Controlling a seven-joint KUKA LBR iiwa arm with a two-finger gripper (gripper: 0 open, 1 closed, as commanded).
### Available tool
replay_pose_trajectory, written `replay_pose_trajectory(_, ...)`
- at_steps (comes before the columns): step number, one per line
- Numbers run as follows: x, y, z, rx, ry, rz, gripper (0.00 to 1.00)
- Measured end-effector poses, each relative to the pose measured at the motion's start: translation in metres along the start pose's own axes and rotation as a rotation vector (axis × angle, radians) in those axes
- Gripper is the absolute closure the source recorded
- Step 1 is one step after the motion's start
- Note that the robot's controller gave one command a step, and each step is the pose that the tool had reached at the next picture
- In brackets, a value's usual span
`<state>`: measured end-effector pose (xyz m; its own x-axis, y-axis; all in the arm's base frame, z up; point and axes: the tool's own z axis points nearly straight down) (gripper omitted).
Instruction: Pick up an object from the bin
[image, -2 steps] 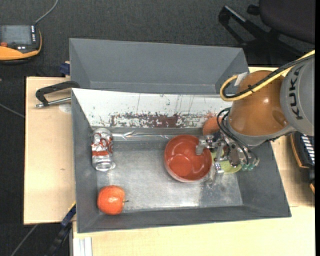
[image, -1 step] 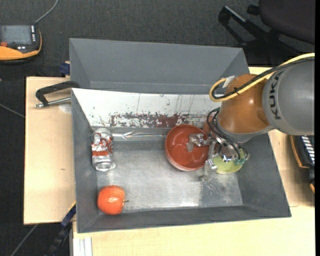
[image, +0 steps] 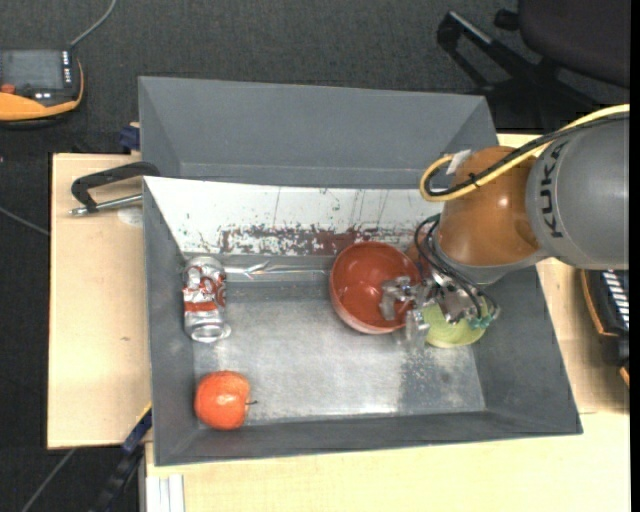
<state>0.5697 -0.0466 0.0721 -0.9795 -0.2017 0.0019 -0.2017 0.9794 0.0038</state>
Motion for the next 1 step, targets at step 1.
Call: replay_pose_trajectory(1, 0.0137, -0.0080, -0.1524, 0.003, -0.011, 0.007, 1.00)
